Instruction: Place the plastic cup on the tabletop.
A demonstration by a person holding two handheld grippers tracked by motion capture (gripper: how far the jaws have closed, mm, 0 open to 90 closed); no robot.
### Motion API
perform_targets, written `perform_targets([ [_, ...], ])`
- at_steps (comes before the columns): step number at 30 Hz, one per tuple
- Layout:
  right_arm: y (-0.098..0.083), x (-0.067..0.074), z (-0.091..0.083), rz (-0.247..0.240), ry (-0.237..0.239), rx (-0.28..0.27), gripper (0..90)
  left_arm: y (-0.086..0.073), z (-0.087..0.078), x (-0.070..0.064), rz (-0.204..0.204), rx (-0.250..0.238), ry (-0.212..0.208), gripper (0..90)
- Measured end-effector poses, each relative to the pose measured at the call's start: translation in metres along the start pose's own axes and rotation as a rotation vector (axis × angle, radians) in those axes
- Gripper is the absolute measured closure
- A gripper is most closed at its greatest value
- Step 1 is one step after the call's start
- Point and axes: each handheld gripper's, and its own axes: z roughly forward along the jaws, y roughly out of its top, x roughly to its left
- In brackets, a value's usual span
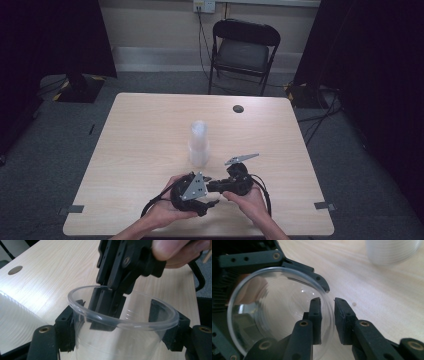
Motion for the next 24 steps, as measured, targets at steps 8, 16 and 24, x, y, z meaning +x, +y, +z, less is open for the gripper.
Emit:
perform_targets([
  [8, 0.002, -0.003, -0.007, -0.021, 0.0, -0.077, 71.4, -0.004, -0.001, 0.011, -0.074, -0.013, 0.007, 28.6],
  [16, 0.001, -0.005, -0.017, -0.045, 0.0, -0.153, 70.5, -0.007, -0.001, 0.014, -0.113, -0.019, 0.017, 28.5],
  [24, 0.0, -0.005, -0.026, -0.051, -0.02, -0.213, 67.2, -0.011, -0.003, 0.023, -0.181, -0.04, 0.022, 28.7],
])
